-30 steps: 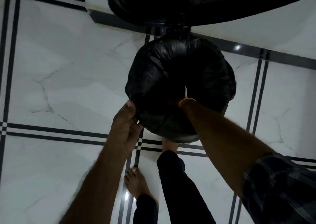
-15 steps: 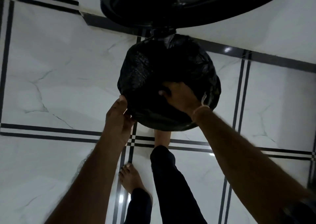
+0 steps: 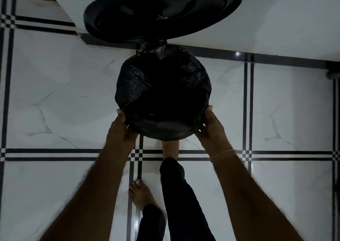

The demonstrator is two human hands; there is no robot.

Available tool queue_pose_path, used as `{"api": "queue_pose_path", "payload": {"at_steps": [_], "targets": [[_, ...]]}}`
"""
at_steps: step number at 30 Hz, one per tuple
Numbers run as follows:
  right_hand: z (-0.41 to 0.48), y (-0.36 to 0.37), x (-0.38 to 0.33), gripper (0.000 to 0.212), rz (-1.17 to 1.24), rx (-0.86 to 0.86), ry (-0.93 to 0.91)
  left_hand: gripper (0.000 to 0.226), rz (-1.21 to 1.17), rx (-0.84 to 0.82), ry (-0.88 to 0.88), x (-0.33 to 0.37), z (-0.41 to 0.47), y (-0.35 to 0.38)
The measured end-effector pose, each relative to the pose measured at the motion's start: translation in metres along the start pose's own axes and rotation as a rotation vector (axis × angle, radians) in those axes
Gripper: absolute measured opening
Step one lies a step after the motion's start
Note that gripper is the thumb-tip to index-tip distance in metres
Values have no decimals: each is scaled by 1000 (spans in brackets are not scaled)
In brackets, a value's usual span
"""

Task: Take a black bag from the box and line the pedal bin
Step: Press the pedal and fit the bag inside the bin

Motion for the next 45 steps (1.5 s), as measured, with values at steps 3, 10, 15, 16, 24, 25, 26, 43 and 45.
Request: {"api": "queue_pose_path", "payload": {"at_steps": [3, 10, 15, 16, 24, 25, 26, 43, 45], "targets": [[9, -5, 5, 53, 154, -27, 130, 37, -12, 1, -17, -6, -2, 7], [23, -13, 14, 56, 155, -39, 175, 49, -116, 12, -13, -20, 0, 4], [14, -13, 23, 45, 137, -40, 258, 41, -83, 92, -147, -36, 0, -5], [15, -11, 27, 41, 148, -24, 263, 45, -97, 101, -150, -37, 3, -5], [26, -6, 22, 33, -28, 106, 260, 33, 36, 261, -182, -26, 15, -10], [28, -7, 19, 33, -7, 109, 261, 29, 7, 254, -161, -24, 15, -10], [27, -7, 16, 32, 41, 109, 261, 24, -21, 232, -136, -22, 14, -8], [15, -13, 23, 21, 316, 8, 178, 21, 158, 305, -54, -20, 0, -8], [10, -12, 21, 22, 314, -15, 179, 21, 241, 378, -24, -19, -3, -8]]}}
Point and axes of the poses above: each hand's wrist, its own z-axis towards the middle knuckle, its own y-axis out of the palm, x = y × z, the point moved 3 cm from there along z, towards the middle knuckle, and after that the axes turned 5 degrees about -y, right-handed, at the moved point
